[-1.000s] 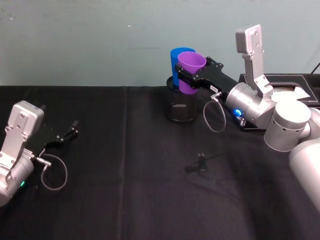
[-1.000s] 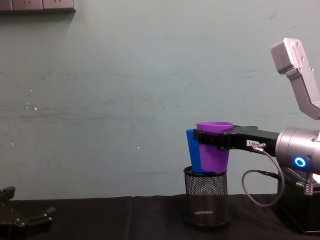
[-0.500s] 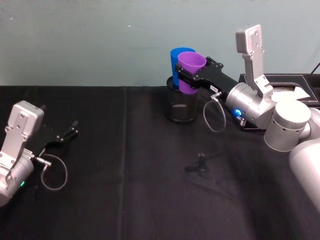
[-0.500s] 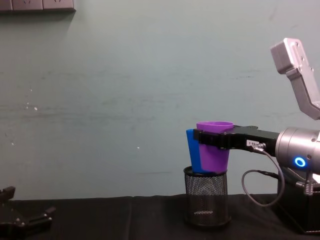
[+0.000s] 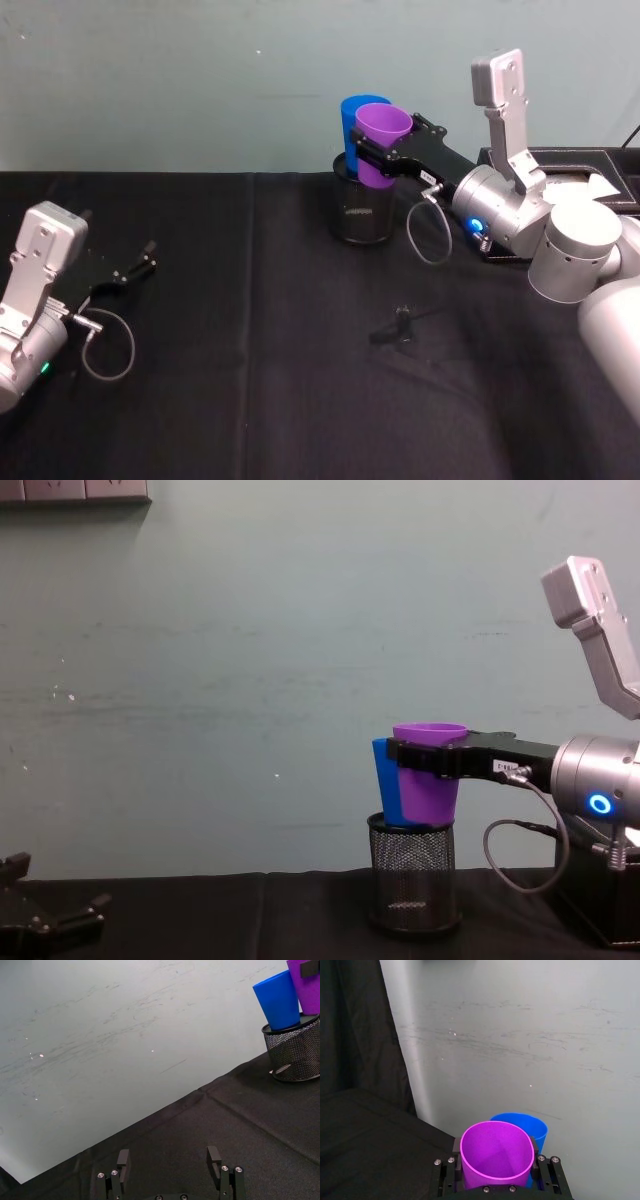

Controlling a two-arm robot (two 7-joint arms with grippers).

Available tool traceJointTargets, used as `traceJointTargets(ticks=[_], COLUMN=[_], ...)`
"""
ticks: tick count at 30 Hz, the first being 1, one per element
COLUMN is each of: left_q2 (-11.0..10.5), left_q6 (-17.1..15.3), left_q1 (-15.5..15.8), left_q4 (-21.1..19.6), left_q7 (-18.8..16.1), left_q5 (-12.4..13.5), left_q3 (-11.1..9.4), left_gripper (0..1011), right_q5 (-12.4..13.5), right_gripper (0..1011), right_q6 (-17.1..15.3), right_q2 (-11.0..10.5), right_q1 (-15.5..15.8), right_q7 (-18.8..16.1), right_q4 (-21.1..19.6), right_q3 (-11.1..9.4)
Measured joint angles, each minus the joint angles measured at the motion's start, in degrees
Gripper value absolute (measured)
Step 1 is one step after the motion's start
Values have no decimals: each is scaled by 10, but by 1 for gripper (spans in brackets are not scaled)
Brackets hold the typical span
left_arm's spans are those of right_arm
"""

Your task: Pick up one cup with a gripper and tap it against the other cup.

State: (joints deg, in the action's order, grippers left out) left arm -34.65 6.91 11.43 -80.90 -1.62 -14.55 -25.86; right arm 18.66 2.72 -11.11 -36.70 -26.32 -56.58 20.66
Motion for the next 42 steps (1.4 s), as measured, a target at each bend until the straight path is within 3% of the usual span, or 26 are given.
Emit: traceJointTargets(ticks=[36,42], left_q2=[0,0], left_q6=[0,0], left_q1=[0,0], left_q4=[0,0], left_q7=[0,0], left_q5=[0,0], left_q3=[0,0], left_gripper=[1000,1000], right_q5=[0,3], right_gripper=[734,734], right_q6=[0,-4], right_q2=[0,-9], right_q1=[0,22], right_q7=[0,-2], right_q4=[-1,-27], right_q3=[0,-1])
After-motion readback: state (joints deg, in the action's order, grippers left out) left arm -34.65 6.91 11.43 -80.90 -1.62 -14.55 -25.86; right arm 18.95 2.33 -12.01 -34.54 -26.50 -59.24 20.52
